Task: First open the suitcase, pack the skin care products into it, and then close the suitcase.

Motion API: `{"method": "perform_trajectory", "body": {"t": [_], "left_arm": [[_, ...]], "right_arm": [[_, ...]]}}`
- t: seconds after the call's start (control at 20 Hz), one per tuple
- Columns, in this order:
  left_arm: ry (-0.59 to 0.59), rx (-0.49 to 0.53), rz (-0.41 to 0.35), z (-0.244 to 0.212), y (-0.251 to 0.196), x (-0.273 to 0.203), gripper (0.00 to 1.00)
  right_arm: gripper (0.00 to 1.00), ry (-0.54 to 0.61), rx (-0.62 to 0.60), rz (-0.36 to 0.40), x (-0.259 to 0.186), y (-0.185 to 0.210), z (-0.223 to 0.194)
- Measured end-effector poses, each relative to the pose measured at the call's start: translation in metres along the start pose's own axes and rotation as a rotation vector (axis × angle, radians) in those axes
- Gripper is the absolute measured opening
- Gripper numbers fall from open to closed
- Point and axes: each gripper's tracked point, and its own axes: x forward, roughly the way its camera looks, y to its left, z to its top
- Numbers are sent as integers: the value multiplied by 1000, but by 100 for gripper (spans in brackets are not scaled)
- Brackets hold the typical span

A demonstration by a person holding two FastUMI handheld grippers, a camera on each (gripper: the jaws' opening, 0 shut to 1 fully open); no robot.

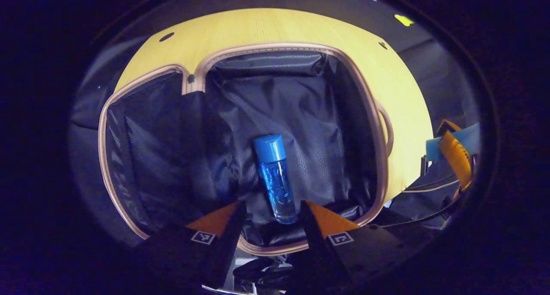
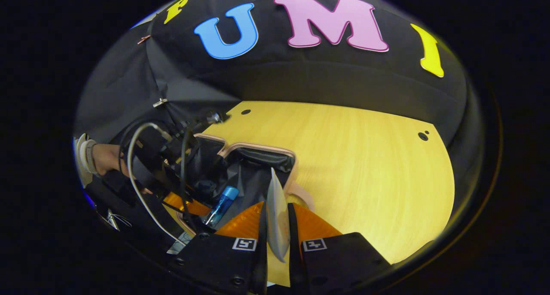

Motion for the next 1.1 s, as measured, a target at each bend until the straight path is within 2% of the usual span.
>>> {"method": "perform_trajectory", "body": {"t": [0.1, 0.2, 0.4, 0.6, 0.75, 0.85, 0.9, 0.95, 1.0, 1.1], "left_arm": [[-68, -38, -62, -3, 6, -23, 82], [-118, -80, -73, -8, 24, -41, 82], [-174, -197, 6, -38, 91, -60, 82], [-182, -361, 34, -79, 143, -69, 82], [-217, -450, 47, -90, 176, -84, 82], [-233, -492, 60, -95, 191, -91, 82], [-228, -510, 71, -99, 196, -88, 82], [-222, -525, 83, -103, 205, -88, 82], [-227, -533, 89, -101, 211, -90, 82], [-248, -540, 89, -90, 221, -92, 83]], "right_arm": [[24, 56, 27, 63, 14, 21, -8], [24, 126, 64, 120, 30, 43, -20], [24, 311, 137, 176, 72, 72, -59], [24, 525, 178, 257, 93, 102, -106], [24, 660, 221, 221, 108, 105, -144], [25, 636, 280, 198, 117, 101, -138], [35, 640, 285, 180, 113, 97, -139], [26, 641, 283, 171, 112, 96, -138], [24, 630, 296, 183, 113, 103, -134], [62, 596, 324, 237, 112, 124, -118]]}}
